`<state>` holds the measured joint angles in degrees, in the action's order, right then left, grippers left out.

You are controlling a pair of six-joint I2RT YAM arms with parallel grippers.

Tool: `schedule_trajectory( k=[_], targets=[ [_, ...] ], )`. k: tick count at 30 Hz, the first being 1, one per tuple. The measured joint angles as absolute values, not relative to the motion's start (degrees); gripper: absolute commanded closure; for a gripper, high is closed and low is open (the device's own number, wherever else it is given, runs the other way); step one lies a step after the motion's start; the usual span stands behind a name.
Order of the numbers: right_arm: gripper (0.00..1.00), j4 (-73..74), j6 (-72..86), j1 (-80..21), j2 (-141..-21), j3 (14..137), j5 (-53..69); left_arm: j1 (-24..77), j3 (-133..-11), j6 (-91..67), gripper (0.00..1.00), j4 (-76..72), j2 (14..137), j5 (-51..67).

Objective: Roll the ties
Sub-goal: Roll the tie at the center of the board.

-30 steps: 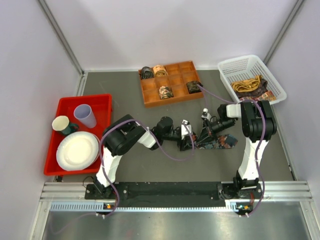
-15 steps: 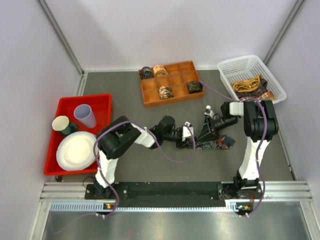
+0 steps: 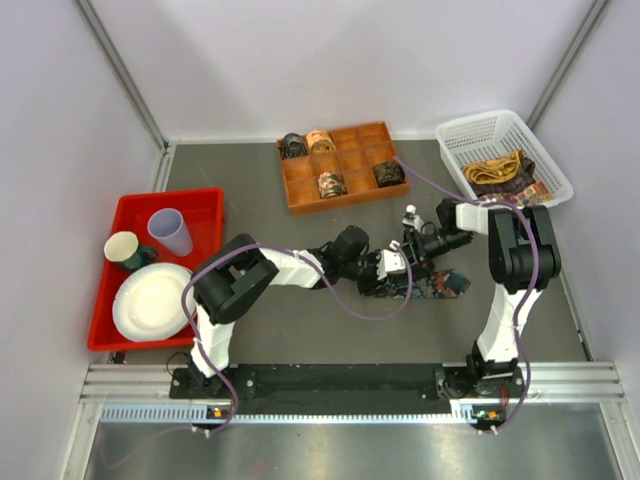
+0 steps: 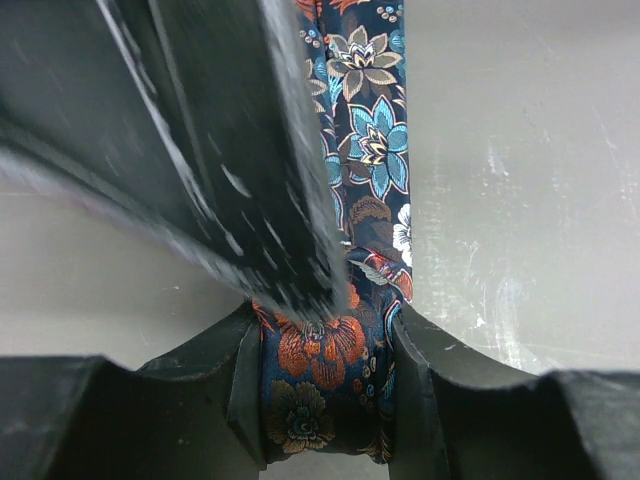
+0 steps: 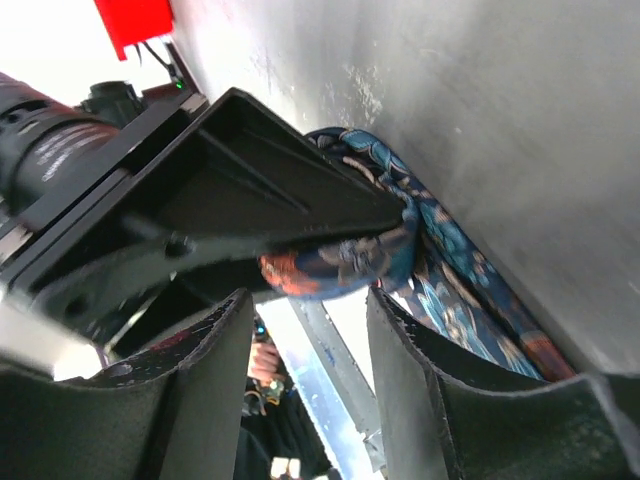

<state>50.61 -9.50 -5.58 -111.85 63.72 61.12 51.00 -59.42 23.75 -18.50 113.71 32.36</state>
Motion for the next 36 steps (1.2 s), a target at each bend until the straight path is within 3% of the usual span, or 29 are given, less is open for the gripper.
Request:
schedule_trajectory(
  k=[6,10,12,19,23,32,35,36],
  targets=[
    [0.55,47.29,-6.44,-8.67,-111.90,63.02,58.39,51.88,-61.78,23.92,0.72,-13.74,113.71,30.04],
    [1.00,46.46,-3.73,-8.75,-111.90,62.92,57.54,52.25,-62.26,24.21,0.66,-12.58,113.71,29.02],
    [1.00,46.74,-2.90,-8.40,-111.87,62.85,57.34,52.34,-62.35,24.43,0.54,-12.27,113.71,28.84],
    [1.00,46.74,-2.52,-7.20,-111.87,62.24,57.43,52.12,-62.63,24.14,0.28,-12.10,113.75,28.88],
    [1.00,47.35,-3.62,-5.41,-112.60,62.24,57.19,49.95,-59.51,22.61,0.22,-17.32,113.75,33.63],
    [1.00,48.73,-4.51,-2.72,-114.43,62.24,56.38,47.64,-54.39,14.94,0.27,-38.22,117.99,43.05],
    [1.00,48.97,-4.51,-2.70,-114.43,62.26,55.94,47.66,-54.35,11.99,0.34,-44.29,120.36,44.18],
    [1.00,49.06,-4.51,-2.70,-114.43,62.26,55.79,47.66,-54.39,11.44,0.41,-45.47,120.79,44.25]
  ],
)
